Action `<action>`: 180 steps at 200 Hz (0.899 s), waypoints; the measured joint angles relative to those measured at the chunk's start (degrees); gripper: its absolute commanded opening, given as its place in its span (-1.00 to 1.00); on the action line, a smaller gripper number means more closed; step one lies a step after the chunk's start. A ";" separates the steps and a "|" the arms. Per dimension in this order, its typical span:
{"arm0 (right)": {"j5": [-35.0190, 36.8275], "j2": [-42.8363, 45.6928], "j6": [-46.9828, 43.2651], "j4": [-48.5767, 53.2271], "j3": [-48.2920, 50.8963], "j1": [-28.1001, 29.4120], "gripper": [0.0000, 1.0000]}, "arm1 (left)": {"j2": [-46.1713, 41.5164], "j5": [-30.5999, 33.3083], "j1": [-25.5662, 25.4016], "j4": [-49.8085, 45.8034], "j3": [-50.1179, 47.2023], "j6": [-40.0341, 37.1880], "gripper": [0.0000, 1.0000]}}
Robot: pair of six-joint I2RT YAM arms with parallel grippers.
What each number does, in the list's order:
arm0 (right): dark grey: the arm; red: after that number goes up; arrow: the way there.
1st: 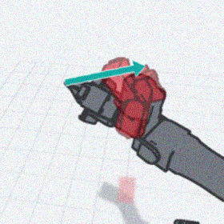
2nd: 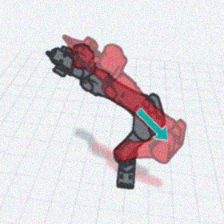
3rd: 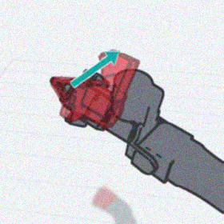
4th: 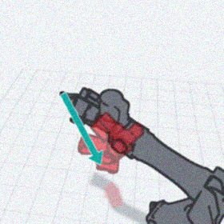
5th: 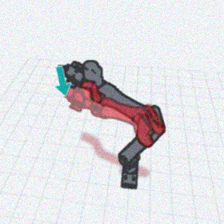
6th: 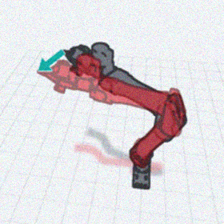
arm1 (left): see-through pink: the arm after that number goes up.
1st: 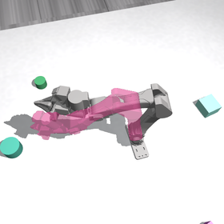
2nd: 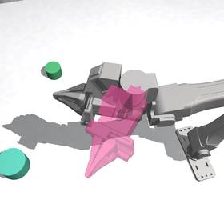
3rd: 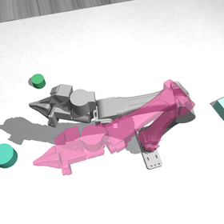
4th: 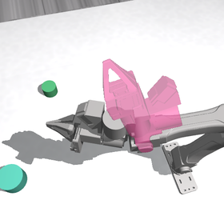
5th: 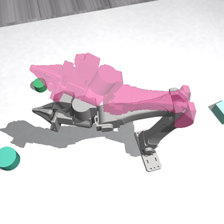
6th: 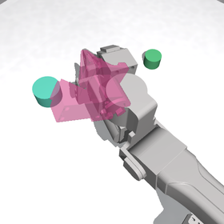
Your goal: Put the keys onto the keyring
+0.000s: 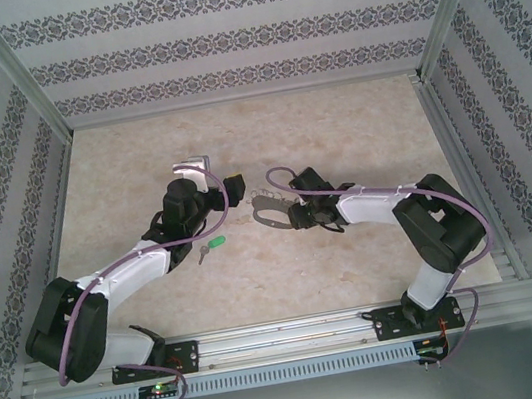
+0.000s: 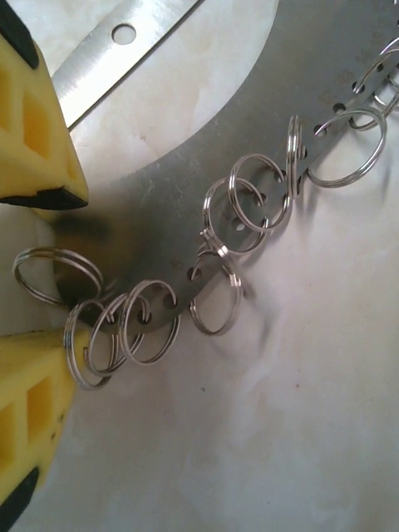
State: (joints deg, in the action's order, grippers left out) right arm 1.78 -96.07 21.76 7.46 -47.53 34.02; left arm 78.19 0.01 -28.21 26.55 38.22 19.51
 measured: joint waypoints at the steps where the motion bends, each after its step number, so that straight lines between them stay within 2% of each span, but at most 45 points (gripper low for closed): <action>1: 0.07 0.00 -0.04 0.00 -0.02 0.00 -0.21 | 0.00 0.00 0.00 0.00 0.00 0.00 1.00; 101: 2.29 0.02 -0.98 1.16 -0.11 0.00 -0.51 | 0.57 -0.28 0.00 0.83 0.00 0.00 1.00; 153: 2.32 0.02 -1.14 1.42 -0.33 0.37 -0.78 | 0.96 -1.11 0.00 1.55 -0.02 -0.07 1.00; 180: 2.32 0.42 -1.22 1.92 -0.42 0.37 -1.00 | 0.96 -2.43 -0.02 3.26 -0.35 -0.72 1.00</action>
State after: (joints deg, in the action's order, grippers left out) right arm 4.10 -95.66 20.53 9.39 -47.94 34.39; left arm 79.15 -2.42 -28.23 29.80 37.87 18.79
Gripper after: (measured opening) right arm 0.067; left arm 0.999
